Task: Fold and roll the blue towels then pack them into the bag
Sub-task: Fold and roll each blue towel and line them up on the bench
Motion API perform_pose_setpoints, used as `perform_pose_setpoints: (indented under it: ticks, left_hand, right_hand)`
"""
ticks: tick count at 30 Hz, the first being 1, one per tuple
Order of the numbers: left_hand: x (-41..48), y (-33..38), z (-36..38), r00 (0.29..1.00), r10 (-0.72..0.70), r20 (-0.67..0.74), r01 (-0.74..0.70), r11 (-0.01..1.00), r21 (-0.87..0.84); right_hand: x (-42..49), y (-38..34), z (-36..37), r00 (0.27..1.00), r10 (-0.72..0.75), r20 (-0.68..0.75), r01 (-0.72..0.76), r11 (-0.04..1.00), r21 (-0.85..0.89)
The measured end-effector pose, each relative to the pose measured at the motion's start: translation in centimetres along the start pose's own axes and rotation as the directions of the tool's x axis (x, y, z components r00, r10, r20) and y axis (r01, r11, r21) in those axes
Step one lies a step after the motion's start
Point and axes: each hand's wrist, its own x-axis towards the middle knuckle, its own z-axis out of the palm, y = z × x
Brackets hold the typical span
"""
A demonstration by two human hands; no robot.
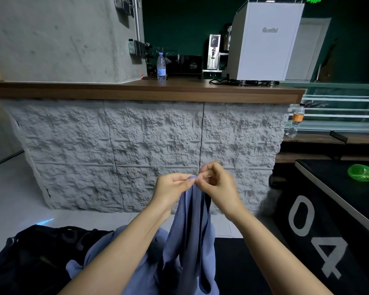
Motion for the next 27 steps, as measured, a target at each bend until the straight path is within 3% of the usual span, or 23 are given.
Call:
perform_pose_setpoints:
  ticks: [3, 5, 7, 8, 9, 10, 11, 12, 16, 19, 22, 25, 27]
  left_hand:
    - [1.4, 0.8, -0.2, 0.998, 0.017, -0.054, -0.017, 1.0, 0.004]
    - [2.9, 1.8, -1.0, 0.993, 0.018, -0.12, -0.018, 1.0, 0.002]
    - [4.5, 3.0, -2.1, 0.984, 0.013, -0.176, -0.011, 1.0, 0.016]
    - [5.2, 3.6, -2.7, 0.981, 0.018, -0.195, -0.012, 0.999, 0.03]
    - [5.8, 4.0, -3.4, 0.977, 0.024, -0.213, -0.016, 0.999, 0.041]
    - [6.3, 4.3, -4.0, 0.973, 0.035, -0.229, -0.025, 0.999, 0.044]
    - [6.8, 4.5, -4.7, 0.969, 0.046, -0.243, -0.037, 0.998, 0.042]
    - [7.2, 4.6, -5.3, 0.965, 0.058, -0.257, -0.048, 0.998, 0.047]
    - [8.3, 3.9, -8.3, 0.945, 0.078, -0.319, -0.05, 0.994, 0.095]
    - [8.5, 2.6, -10.9, 0.929, 0.068, -0.365, -0.033, 0.994, 0.103]
    - [8.4, 1.0, -13.1, 0.922, 0.024, -0.387, 0.021, 0.994, 0.11]
    - [8.1, -0.3, -14.2, 0.924, -0.036, -0.38, 0.068, 0.995, 0.072]
    - [7.9, -0.6, -14.4, 0.922, -0.062, -0.382, 0.081, 0.996, 0.033]
  right_hand:
    - [-0.4, 1.1, 0.0, 0.99, 0.079, 0.12, -0.089, 0.992, 0.084]
    - [-1.4, 2.6, -0.1, 0.959, 0.148, 0.242, -0.159, 0.987, 0.026]
    - [-2.6, 4.3, -0.3, 0.919, 0.202, 0.34, -0.161, 0.976, -0.146]
    - [-3.1, 5.3, -0.7, 0.902, 0.218, 0.372, -0.088, 0.937, -0.337]
    - [-3.5, 6.2, -1.2, 0.89, 0.237, 0.39, 0.036, 0.816, -0.577]
    - [-3.8, 6.8, -1.8, 0.882, 0.246, 0.402, 0.174, 0.623, -0.762]
    - [-4.0, 7.3, -2.4, 0.873, 0.249, 0.42, 0.282, 0.446, -0.85]
    - [-4.2, 7.7, -3.1, 0.859, 0.268, 0.437, 0.342, 0.336, -0.878]
    - [-4.2, 8.8, -6.0, 0.854, 0.197, 0.482, 0.45, 0.186, -0.873]
    - [-3.3, 9.9, -8.2, 0.881, -0.034, 0.471, 0.467, 0.216, -0.857]
    - [-1.7, 9.1, -10.1, 0.916, -0.141, 0.375, 0.401, 0.3, -0.866]
    - [0.2, 6.9, -10.9, 0.96, -0.197, 0.199, 0.259, 0.353, -0.899]
    - [1.4, 5.7, -10.9, 0.984, -0.176, 0.034, 0.117, 0.487, -0.866]
